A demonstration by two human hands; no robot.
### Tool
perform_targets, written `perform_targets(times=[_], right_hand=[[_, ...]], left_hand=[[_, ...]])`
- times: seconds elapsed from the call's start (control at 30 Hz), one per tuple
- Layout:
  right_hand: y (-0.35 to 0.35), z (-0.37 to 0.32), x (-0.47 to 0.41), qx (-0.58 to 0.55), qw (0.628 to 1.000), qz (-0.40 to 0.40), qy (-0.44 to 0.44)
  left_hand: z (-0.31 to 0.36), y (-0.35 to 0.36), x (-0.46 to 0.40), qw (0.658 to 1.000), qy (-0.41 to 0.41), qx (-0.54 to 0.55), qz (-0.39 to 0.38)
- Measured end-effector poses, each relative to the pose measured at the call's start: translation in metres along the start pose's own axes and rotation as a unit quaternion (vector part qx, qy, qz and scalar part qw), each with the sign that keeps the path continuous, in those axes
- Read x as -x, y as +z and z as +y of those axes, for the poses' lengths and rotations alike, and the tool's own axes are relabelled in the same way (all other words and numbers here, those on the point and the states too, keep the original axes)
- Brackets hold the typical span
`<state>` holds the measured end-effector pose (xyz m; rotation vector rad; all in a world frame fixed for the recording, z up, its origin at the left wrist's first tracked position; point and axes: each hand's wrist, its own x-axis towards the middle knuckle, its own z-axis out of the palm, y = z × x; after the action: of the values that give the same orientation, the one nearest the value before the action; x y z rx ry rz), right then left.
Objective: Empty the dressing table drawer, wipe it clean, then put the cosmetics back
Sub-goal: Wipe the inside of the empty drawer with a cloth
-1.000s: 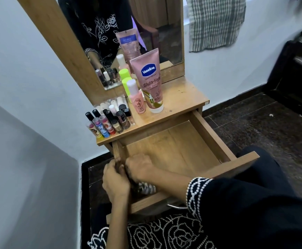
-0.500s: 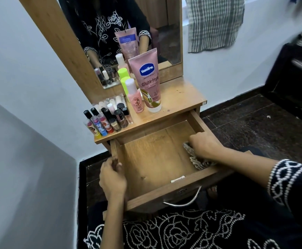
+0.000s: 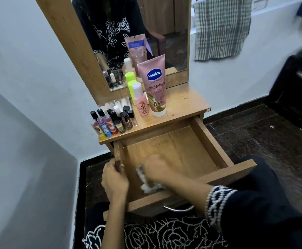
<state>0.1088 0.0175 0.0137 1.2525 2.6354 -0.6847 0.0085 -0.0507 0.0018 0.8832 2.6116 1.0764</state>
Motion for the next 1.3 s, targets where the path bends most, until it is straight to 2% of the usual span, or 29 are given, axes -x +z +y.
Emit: perform_targets(times=[0.07,0.17,0.3,0.53,0.7,0.77,0.8,0.83,0.9,0.93,1.0,1.07,1.1,1.17,1.23,1.3], right_hand=[[0.012,-0.036,-0.006,-0.027,0.999,-0.006,-0.04],[0.017,-0.05,-0.014,0.021,0.999,-0.002,-0.028],[0.005,-0.003,-0.005,0.035,0.999,0.011,0.022],[-0.035,0.102,0.013,0.035,0.972,0.091,0.214],[-0.034,0.116,0.019,0.021,0.975,0.089,0.204],[-0.041,0.126,0.018,-0.1,0.974,0.066,0.193],[-0.046,0.13,0.019,-0.215,0.959,0.034,0.179],[-0.051,0.132,0.021,-0.35,0.924,-0.003,0.152],[-0.056,0.134,0.023,-0.566,0.819,-0.048,0.081],[-0.057,0.134,0.024,-0.629,0.773,-0.062,0.047],[-0.054,0.133,0.025,-0.697,0.711,-0.092,-0.014],[-0.05,0.128,0.026,-0.733,0.665,-0.126,-0.061],[-0.049,0.126,0.027,-0.75,0.642,-0.139,-0.08],[-0.05,0.12,0.03,-0.777,0.603,-0.154,-0.099],[-0.052,0.117,0.032,-0.796,0.579,-0.153,-0.09],[-0.053,0.116,0.035,-0.802,0.575,-0.145,-0.066]], left_hand=[[-0.002,-0.001,-0.002,1.0,-0.003,0.017,-0.002],[-0.004,-0.002,-0.004,0.999,-0.008,0.045,-0.001],[-0.005,0.002,-0.005,1.0,0.003,0.017,0.008],[-0.008,0.005,-0.008,1.0,0.001,0.016,0.015],[0.0,0.003,-0.003,0.999,0.021,-0.023,0.016],[0.006,0.001,0.0,0.991,0.093,-0.092,0.023],[0.009,0.0,0.003,0.983,0.138,-0.117,0.025],[0.012,0.001,0.005,0.976,0.177,-0.123,0.017],[0.017,0.004,0.01,0.973,0.213,-0.079,-0.038],[0.021,0.006,0.012,0.976,0.197,-0.03,-0.091],[0.038,0.007,0.018,0.965,0.091,0.108,-0.222],[0.056,0.011,0.022,0.919,-0.029,0.227,-0.322],[0.062,0.014,0.024,0.893,-0.063,0.273,-0.352],[0.072,0.02,0.029,0.861,-0.086,0.326,-0.382],[0.079,0.026,0.034,0.862,-0.089,0.34,-0.365],[0.082,0.032,0.038,0.873,-0.103,0.344,-0.329]])
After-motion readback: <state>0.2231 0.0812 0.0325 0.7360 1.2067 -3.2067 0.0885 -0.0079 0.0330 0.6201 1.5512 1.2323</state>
